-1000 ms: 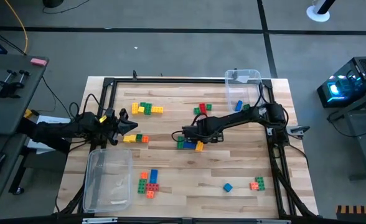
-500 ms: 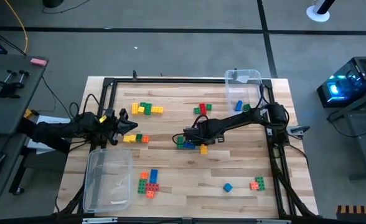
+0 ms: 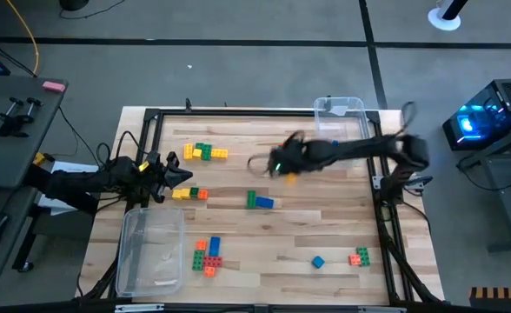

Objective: Sort blocks by size
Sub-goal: Put the right large yellow game piece into the right transparent bin, then put the middle large green game piece into the right transparent bin

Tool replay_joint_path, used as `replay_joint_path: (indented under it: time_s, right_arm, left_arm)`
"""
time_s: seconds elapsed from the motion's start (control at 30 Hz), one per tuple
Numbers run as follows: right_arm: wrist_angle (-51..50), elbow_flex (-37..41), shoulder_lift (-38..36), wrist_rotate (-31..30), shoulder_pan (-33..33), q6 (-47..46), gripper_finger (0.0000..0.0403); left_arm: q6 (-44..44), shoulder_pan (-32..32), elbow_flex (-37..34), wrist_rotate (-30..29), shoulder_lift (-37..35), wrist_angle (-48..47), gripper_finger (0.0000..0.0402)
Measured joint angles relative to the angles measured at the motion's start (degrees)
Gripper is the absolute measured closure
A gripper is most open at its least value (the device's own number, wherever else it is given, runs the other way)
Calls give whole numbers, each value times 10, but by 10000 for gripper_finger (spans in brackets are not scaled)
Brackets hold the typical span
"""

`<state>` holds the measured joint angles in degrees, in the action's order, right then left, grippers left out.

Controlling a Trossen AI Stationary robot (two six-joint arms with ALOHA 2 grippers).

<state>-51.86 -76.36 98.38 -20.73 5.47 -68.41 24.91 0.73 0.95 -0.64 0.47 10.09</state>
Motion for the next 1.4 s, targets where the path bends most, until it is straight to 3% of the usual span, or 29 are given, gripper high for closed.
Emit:
replay_joint_path:
  time_s: [0.17,0.33,0.43,0.63,0.87,1.0,1.1,1.2,1.27,1.4]
  right_arm:
    - [-88,-2,-110,-114,57,15,269]
    - [-202,-2,-158,-207,118,11,269]
    - [-248,7,-155,-220,156,11,269]
    - [-211,56,-153,-197,215,62,267]
    - [-189,39,-153,-172,242,173,122]
    - [-184,-5,-153,-169,235,209,86]
    - [-131,-38,-154,-105,207,276,83]
    - [-9,-47,-154,56,155,353,83]
    - [81,-44,-148,142,109,357,83]
    - [121,-43,-95,162,19,276,83]
  left_arm:
    - [0,0,0,0,0,0,402]
    - [0,0,0,0,0,0,402]
    - [0,0,0,0,0,0,402]
    - [0,0,0,0,0,0,401]
    - [0,0,0,0,0,0,401]
    - [0,0,0,0,0,0,401]
    - [0,0,0,0,0,0,401]
    - [0,0,0,0,0,0,401]
    - [0,0,0,0,0,0,401]
    - [0,0,0,0,0,0,401]
